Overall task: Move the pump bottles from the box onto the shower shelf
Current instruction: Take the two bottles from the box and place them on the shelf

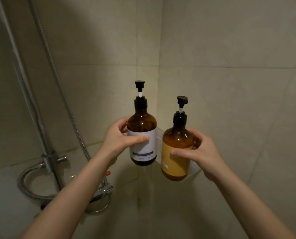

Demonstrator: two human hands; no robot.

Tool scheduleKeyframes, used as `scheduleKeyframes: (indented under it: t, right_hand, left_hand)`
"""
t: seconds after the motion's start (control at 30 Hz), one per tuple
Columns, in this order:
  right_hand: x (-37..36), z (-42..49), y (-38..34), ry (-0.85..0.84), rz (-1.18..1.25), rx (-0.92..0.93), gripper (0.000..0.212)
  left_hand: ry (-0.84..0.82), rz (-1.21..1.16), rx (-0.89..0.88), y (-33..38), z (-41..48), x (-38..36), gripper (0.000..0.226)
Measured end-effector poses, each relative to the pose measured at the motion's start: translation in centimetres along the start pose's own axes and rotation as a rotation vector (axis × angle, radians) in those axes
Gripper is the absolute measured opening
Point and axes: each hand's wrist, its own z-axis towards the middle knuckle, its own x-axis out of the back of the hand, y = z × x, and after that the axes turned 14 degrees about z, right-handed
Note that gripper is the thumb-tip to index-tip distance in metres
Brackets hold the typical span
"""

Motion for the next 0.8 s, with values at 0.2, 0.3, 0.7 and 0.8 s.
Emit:
scheduleKeyframes:
  t: [0.2,0.3,0.7,0.8]
  right_hand:
    - [0.6,2.2,0.4,0.221,-0.081,0.030,0.054]
    - [0.6,3.3,0.3,0.291,-0.150,0.046,0.060]
    - [-0.3,6.4,4.5,0.471,-0.217,-0.016,0.076]
    - [-0.2,6.6,6.1,0.499,-0.207,-0.045,0.074]
  left_hand:
    - [-0.104,-0.034,-0.054,-2.0,6.1,-2.0,0.053]
    - [-0.152,-0.025,-0.080,-2.6,8.8,-3.0,0.056]
    - [-0.285,0.006,-0.040,-6.9,14.0,-5.9,0.049]
    - [-0.298,0.012,-0.026,-8.6,14.4,-6.6,0.054]
